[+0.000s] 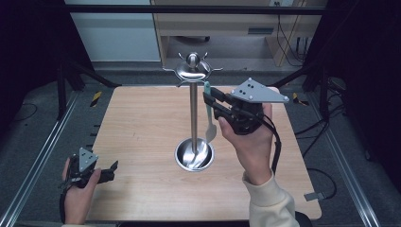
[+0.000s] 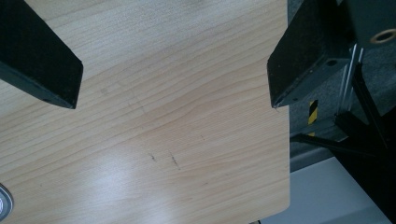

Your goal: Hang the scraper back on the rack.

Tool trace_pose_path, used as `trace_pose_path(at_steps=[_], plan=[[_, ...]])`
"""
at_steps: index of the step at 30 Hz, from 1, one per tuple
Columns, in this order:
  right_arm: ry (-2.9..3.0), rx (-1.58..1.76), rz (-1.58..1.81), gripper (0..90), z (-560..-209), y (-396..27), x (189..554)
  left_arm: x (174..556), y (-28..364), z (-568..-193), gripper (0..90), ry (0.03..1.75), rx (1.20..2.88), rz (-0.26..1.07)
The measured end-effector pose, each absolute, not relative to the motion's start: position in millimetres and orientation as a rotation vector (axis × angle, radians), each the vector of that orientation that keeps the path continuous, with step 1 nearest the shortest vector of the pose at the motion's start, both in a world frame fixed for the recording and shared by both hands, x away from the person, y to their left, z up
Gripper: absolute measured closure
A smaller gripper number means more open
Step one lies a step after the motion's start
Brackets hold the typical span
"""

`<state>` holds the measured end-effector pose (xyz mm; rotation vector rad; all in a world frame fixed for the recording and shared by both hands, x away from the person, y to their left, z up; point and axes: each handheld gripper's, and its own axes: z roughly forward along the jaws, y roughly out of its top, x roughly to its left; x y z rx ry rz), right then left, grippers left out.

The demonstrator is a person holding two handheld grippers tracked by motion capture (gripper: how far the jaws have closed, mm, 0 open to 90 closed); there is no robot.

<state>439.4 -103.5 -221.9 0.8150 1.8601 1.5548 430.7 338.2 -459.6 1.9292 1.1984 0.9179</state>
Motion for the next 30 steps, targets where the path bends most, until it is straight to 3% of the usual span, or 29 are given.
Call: trace_pose_path(at_steps=[13, 23, 30], plan=[[1.858, 0.815, 1.566, 72.9, -223, -104, 440, 431, 337, -460, 3.2, 1.192, 1.939, 0.919], [1.863, 0.823, 1.566, 62.6, -224, -108, 439, 430, 337, -461, 3.1, 1.192, 1.944, 0.909], [1.907, 0.837, 1.504, 49.0, -224, -116, 436, 431, 339, -460, 3.1, 1.2, 1.932, 0.916]])
